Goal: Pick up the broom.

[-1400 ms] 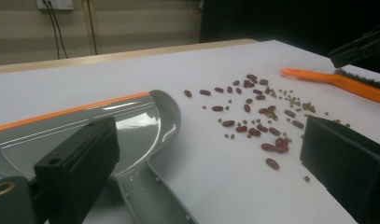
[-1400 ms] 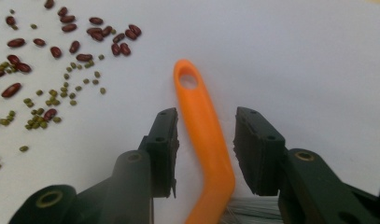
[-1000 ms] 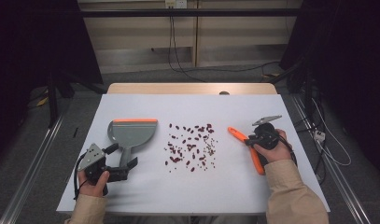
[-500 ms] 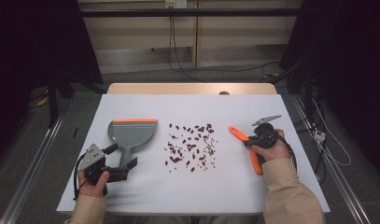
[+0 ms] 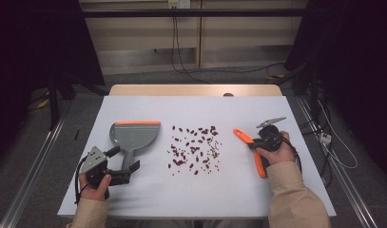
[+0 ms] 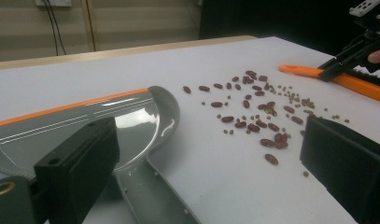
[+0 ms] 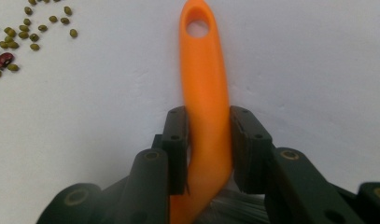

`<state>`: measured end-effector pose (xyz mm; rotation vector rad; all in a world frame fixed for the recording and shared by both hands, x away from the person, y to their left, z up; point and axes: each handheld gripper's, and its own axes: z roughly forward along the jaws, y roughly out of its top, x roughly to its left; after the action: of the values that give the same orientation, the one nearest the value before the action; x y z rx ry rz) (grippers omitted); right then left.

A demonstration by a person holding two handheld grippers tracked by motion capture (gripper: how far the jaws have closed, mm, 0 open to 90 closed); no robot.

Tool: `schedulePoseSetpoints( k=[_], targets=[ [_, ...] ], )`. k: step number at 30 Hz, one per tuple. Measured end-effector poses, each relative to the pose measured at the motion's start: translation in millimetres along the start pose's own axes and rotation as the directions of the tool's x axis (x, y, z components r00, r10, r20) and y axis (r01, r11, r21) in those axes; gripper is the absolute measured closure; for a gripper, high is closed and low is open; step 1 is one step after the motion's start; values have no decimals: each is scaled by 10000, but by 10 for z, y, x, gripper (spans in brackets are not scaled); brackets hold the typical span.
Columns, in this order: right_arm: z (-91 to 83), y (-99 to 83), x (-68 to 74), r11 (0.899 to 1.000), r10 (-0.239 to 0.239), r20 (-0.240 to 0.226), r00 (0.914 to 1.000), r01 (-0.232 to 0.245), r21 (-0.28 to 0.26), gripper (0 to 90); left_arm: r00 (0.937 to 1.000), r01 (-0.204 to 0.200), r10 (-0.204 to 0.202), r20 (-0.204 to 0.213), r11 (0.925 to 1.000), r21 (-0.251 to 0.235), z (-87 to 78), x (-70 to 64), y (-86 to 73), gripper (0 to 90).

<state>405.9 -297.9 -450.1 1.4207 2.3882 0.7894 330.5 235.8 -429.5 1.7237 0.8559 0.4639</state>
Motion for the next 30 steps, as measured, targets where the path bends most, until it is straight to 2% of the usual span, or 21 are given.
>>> schedulePoseSetpoints(
  k=[2, 8, 10, 12, 13, 15, 18, 19, 20, 23, 26, 27, 28, 29, 30],
  targets=[
    [-3, 14, 16, 9999, -71, 93, 9999, 71, 71, 697, 10000, 27, -27, 38, 10000, 13, 4, -4, -2, 44],
    [-40, 7, -7, 9990, 396, -122, 9991, -398, -198, 709, 10000, 77, -77, 42, 10000, 6, -4, 12, -6, 45],
    [-83, 9, -13, 9964, 654, -298, 9974, -669, -522, 722, 10000, 79, -79, 33, 10000, 6, -6, 12, -5, 45],
    [-104, 6, -28, 9954, 613, -433, 9972, -642, -715, 723, 10000, 57, -57, 55, 10000, 19, -2, 7, -6, 45],
    [-88, -5, -29, 9984, 328, -128, 9994, -333, -460, 720, 10000, 50, -50, 61, 10000, 27, 1, 5, -7, 45],
    [-84, -20, -48, 9987, 211, -206, 9996, -221, -461, 721, 10000, -25, 24, 49, 10000, 86, 2, 6, -5, 45],
    [-86, -2, -24, 9995, -12, 8, 10000, 13, -329, 719, 10000, 22, -22, 24, 10000, 57, 1, 4, -4, 44],
    [-81, 14, -4, 9993, -274, 150, 9995, 278, -265, 716, 10000, 26, -26, 2, 10000, 72, 0, 6, -5, 44],
    [-72, 29, 17, 9981, -603, 284, 9978, 607, -118, 708, 10000, 37, -37, 4, 10000, 69, 1, 9, -6, 45],
    [-17, 87, 67, 9937, -986, 586, 9934, 951, 598, 690, 10000, 74, -74, 3, 10000, 44, -1, 18, -10, 45],
    [-1, 147, 55, 9907, -972, 484, 9941, 921, 997, 673, 10000, 81, -81, 15, 9999, 61, 2, 22, -14, 45],
    [3, 163, 37, 9906, -858, 481, 9952, 800, 1113, 597, 10000, 91, -91, 16, 9999, 83, 6, 24, -15, 45],
    [15, 182, 19, 9886, -953, 625, 9935, 871, 1232, 586, 10000, 81, -81, 19, 9999, 89, 9, 27, -15, 45],
    [23, 200, -4, 9868, -897, 253, 9956, 854, 1375, 650, 10000, 71, -72, 26, 9999, 87, 11, 28, -15, 45],
    [34, 221, -31, 9857, -796, -26, 9968, 791, 1490, 650, 10000, 64, -64, 35, 9999, 77, 12, 26, -13, 45]
  ],
)
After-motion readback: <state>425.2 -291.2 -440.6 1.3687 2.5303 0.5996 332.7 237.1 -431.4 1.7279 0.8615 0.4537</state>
